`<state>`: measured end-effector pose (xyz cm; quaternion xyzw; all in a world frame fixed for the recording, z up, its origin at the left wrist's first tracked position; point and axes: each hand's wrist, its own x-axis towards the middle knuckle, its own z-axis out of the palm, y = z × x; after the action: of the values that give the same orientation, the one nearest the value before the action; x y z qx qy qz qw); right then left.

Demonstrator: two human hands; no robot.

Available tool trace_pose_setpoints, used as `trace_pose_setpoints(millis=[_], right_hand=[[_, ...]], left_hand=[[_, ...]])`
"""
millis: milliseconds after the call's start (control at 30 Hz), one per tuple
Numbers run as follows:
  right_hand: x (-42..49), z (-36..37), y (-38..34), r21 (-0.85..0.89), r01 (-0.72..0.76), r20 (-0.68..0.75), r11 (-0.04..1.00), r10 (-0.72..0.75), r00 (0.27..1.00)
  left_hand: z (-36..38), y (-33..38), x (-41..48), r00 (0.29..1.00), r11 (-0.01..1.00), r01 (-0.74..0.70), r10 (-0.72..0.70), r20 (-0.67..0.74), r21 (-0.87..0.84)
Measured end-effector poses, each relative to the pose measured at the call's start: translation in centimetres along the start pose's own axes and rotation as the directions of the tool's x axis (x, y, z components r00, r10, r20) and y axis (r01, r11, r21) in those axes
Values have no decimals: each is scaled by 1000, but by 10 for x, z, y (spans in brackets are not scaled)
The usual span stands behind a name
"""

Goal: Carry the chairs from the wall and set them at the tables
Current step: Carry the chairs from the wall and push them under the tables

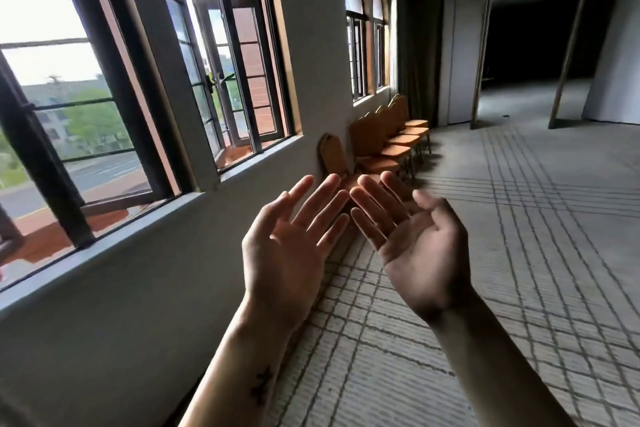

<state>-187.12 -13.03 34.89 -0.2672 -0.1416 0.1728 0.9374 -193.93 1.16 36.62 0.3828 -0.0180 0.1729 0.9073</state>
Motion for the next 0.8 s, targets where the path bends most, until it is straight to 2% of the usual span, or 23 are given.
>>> trace_pose_setpoints(millis=[167,233,300,367,433,467,500,600,700,800], right_hand=[[110,-18,9,31,-54,28,998,53,998],[150,-25,14,53,-75,59,996,72,996],[190,-40,20,34,-72,19,997,72,997],[236,-56,30,63,-81,15,995,80,997],[278,-73,47,43,-79,-71,996,82,994],[335,-91,72,36,-75,-130,997,79,988],[348,-97,76,39,-83,-152,996,88,985],[379,-105,85,-21,-103,-130,994,100,986],[457,-114,114,-25,-85,-218,996,77,973],[518,-127,130,-25,-72,-262,997,63,963]], left_hand=[[-15,-5,103,999,999,-33,33,-18,17],[-26,-11,149,1000,1000,-19,19,-22,12],[-32,-16,189,999,1000,-15,16,-36,16],[-55,-30,240,999,999,47,-47,-21,2],[-74,-36,284,995,999,51,-51,-89,3],[-107,-47,343,989,994,111,-113,-91,-20],[-115,-51,354,988,992,126,-126,-95,-6],[-130,-55,384,989,990,135,-137,-63,-34],[-170,-56,472,971,974,211,-218,-93,-82],[-191,-66,542,958,957,276,-281,-52,-92]])
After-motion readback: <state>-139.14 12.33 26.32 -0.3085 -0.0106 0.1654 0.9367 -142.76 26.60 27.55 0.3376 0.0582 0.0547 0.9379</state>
